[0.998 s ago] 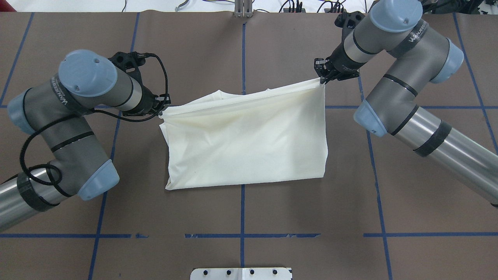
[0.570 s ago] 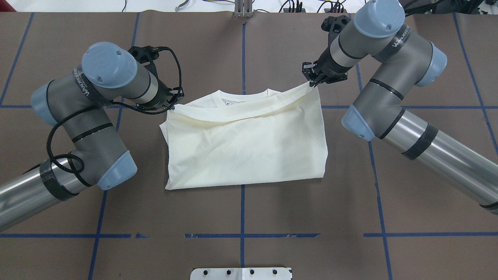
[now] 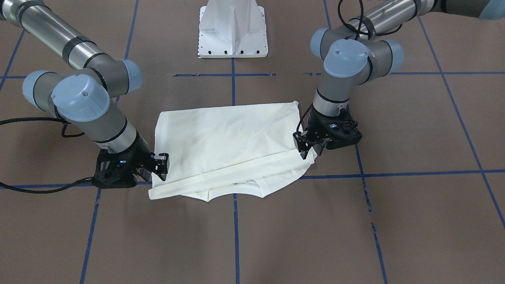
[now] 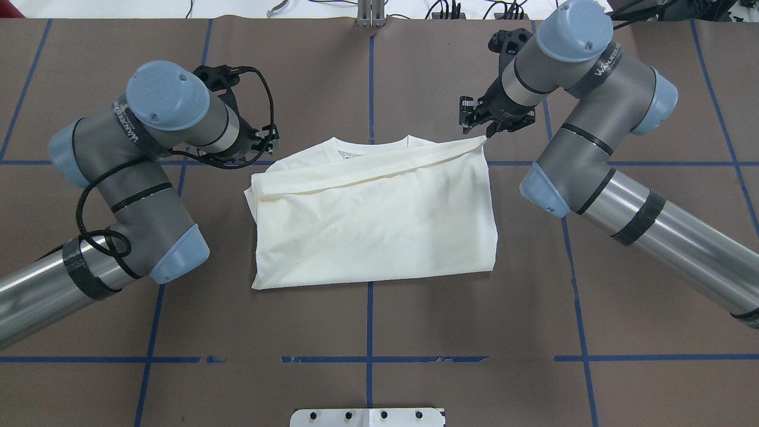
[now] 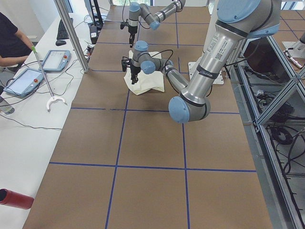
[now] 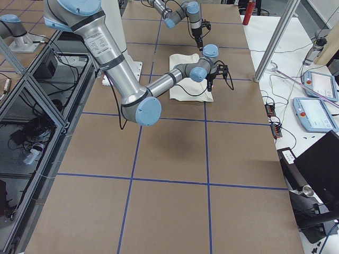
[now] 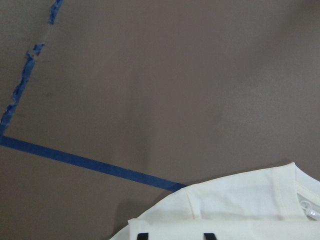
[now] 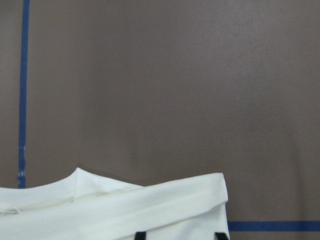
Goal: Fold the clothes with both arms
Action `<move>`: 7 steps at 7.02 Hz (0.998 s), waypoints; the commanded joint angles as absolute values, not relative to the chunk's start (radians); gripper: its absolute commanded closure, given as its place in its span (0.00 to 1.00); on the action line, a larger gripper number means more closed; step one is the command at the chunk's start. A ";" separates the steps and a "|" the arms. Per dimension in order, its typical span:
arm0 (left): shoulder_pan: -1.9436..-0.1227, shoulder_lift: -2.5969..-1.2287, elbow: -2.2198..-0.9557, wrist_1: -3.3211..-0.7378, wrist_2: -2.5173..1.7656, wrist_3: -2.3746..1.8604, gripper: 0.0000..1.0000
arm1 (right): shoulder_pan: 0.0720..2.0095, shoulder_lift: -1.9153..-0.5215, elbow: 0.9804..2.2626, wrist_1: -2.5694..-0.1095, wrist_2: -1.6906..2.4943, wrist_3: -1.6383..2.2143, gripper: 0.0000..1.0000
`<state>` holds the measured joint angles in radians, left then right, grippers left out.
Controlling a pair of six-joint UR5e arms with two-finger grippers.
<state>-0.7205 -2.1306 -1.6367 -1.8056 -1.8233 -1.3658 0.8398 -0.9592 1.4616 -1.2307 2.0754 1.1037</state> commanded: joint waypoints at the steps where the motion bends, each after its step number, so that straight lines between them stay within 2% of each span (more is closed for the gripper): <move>1: -0.733 -2.120 -1.678 -1.801 -1.825 -1.362 0.00 | 0.784 -1.021 1.562 -1.233 2.068 1.123 0.00; 3: -0.736 -2.088 -1.761 -1.793 -1.832 -1.365 0.00 | 0.683 -1.206 1.792 -1.247 2.036 1.203 0.00; 4: -0.736 -2.088 -1.776 -1.789 -1.832 -1.373 0.00 | 0.626 -1.257 1.836 -1.247 1.998 1.280 0.00; 7: -0.735 -2.088 -1.813 -1.781 -1.830 -1.379 0.00 | 0.522 -1.301 1.819 -1.249 1.890 1.298 0.05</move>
<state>-0.7355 -2.0882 -1.7974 -1.7836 -1.8301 -1.3768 0.5447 -1.2822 1.8216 -1.2481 1.9106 1.2911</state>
